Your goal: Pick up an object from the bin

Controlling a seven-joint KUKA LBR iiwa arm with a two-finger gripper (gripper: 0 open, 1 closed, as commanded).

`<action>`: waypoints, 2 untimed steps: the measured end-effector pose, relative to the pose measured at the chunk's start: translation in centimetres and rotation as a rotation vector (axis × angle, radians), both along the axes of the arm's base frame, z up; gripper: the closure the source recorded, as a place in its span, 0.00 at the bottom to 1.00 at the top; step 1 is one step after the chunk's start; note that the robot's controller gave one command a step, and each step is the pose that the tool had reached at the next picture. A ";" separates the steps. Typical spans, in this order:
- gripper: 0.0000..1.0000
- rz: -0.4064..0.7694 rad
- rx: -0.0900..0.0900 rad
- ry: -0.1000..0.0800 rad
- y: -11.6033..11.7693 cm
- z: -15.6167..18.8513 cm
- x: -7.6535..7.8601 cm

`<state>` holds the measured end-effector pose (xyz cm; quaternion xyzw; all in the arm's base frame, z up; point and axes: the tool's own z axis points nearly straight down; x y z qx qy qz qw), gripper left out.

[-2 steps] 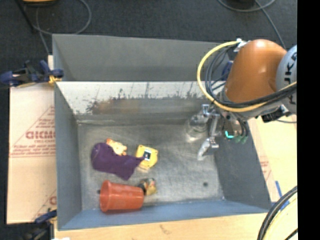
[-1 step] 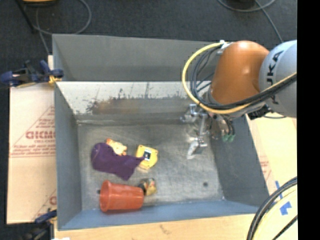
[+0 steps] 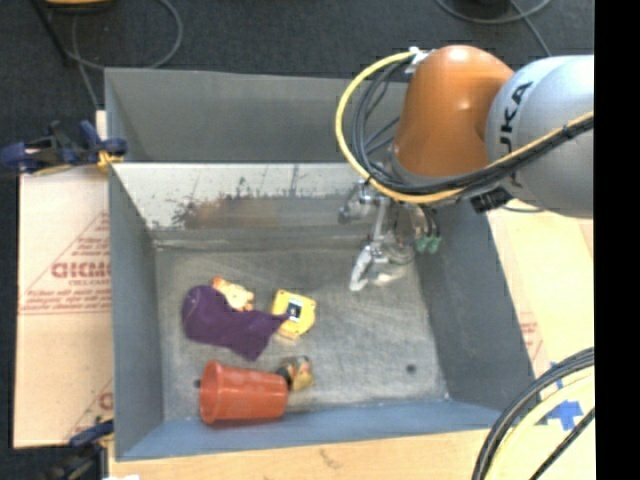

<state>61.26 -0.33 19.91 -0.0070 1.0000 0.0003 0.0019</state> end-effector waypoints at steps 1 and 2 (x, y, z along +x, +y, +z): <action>0.00 0.184 -0.002 -0.008 2.1 -4.1 -1.4; 0.00 0.325 -0.001 0.005 3.9 -7.1 -1.8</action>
Offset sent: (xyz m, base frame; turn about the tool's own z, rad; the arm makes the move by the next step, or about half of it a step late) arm -0.0158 0.0624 -0.0854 -0.1654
